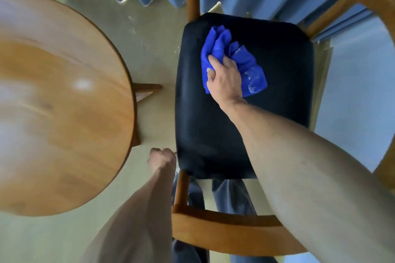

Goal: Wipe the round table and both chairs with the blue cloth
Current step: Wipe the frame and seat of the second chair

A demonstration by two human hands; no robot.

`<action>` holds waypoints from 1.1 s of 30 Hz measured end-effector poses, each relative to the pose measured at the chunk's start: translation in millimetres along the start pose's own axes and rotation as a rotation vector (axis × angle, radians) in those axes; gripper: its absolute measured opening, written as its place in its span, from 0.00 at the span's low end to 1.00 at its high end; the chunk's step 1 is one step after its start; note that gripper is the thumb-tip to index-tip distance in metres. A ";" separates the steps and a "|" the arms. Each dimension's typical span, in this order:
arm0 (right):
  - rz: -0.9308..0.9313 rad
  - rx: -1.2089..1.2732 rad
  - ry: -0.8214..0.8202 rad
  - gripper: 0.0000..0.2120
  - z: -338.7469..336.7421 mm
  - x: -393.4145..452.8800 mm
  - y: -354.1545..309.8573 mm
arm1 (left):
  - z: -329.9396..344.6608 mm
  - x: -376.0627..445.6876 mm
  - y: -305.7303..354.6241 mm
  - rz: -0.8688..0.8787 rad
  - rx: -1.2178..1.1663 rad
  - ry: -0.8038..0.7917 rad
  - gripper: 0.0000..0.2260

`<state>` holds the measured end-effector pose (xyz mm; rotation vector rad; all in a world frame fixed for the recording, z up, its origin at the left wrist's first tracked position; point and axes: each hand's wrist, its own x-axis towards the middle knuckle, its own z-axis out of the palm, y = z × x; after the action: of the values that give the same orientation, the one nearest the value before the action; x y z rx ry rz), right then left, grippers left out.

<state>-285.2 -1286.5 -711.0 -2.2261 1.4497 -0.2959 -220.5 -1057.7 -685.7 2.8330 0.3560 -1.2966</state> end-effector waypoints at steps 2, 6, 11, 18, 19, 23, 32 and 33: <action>-0.072 -0.024 -0.044 0.18 2.3 -16.4 -14.8 | -3.4 7.4 -13.2 0.009 -0.005 -0.006 0.13; 0.142 0.044 -0.106 0.21 -1.8 -35.1 -37.7 | -8.0 5.5 2.2 0.357 -0.130 0.114 0.18; 0.616 0.213 0.247 0.18 -13.6 -65.0 -19.5 | -16.3 -13.4 62.4 0.856 0.077 0.197 0.32; 0.823 0.152 0.278 0.17 -26.9 -113.5 55.9 | 35.3 -44.4 117.9 0.985 0.510 0.227 0.37; 0.809 0.135 0.265 0.17 -27.4 -117.7 62.5 | 38.3 -45.1 118.3 0.991 0.492 0.251 0.31; 0.793 0.096 0.197 0.16 -26.5 -120.8 66.2 | 33.9 -42.7 99.0 0.997 0.412 0.292 0.20; 1.062 0.267 0.127 0.15 -31.7 -123.1 21.5 | 34.8 -59.5 -6.3 0.445 0.508 -0.004 0.30; 1.080 0.281 0.116 0.15 -30.7 -125.4 17.1 | 34.3 -60.3 -5.6 0.430 0.563 -0.015 0.31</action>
<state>-364.6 -1186.9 -683.8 -0.9911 2.2478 -0.2277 -285.3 -1067.8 -662.7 3.0446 -0.6930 -1.4891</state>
